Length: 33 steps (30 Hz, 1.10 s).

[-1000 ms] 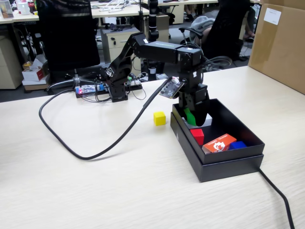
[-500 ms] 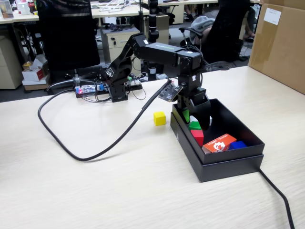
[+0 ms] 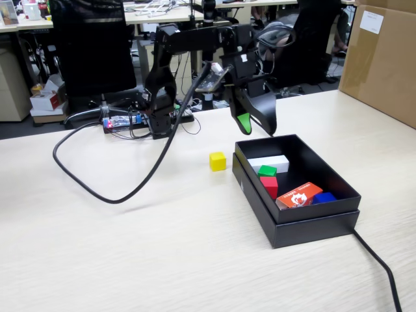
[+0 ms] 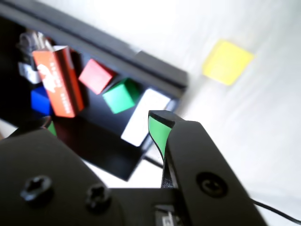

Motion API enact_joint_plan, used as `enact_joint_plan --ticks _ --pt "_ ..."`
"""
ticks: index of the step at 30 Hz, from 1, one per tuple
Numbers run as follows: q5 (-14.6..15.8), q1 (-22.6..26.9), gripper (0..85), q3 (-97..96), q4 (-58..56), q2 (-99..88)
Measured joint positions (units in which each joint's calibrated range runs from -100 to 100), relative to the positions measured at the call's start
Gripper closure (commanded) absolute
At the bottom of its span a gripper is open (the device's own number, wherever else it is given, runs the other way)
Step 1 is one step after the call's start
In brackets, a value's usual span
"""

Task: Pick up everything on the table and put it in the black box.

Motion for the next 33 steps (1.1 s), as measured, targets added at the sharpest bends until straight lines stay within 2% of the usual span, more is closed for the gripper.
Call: enact_joint_plan --ticks 5,12,23,29,33 --pt "0.0 -1.0 39.1 -12.6 0.0 -14.2" --pt "1.8 -1.7 36.2 -30.0 0.3 -24.6" --pt "6.6 -1.4 35.6 -43.8 2.9 -25.6" --pt "7.4 -1.4 35.8 -46.8 11.3 -20.6" --pt "7.6 -1.4 35.9 -46.9 12.9 -18.3"
